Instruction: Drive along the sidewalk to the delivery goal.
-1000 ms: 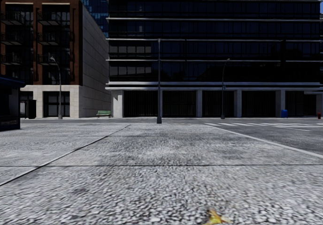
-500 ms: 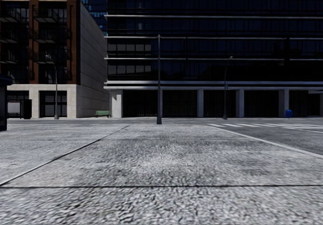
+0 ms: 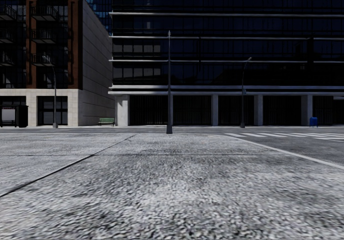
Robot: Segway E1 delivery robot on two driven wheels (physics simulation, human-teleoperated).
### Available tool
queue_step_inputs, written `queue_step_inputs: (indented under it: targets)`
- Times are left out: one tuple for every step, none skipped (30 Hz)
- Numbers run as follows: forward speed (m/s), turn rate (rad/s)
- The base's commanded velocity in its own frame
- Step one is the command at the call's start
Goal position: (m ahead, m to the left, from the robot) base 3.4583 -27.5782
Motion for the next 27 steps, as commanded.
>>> queue_step_inputs:
  targets:
    - [1.74,0.0]
    - [1.74,0.0]
    - [1.74,0.0]
    - [1.74,0.0]
    - [1.74,0.0]
    - [1.75,0.0]
    - [1.75,0.0]
    - [1.75,0.0]
    - [1.75,0.0]
    - [1.75,0.0]
    - [1.75,0.0]
    - [1.75,0.0]
    - [1.75,0.0]
    - [1.75,0.0]
    - [1.75,0.0]
    - [1.75,0.0]
    - [1.75,0.0]
    - [1.75,0.0]
    - [1.79,0.0]
    - [1.83,0.0]
    - [1.84,0.0]
    - [1.85,0.0]
    - [1.85,0.0]
    - [1.85,0.0]
    - [1.85,0.0]
    - [1.85,0.0]
    - [1.85,0.0]
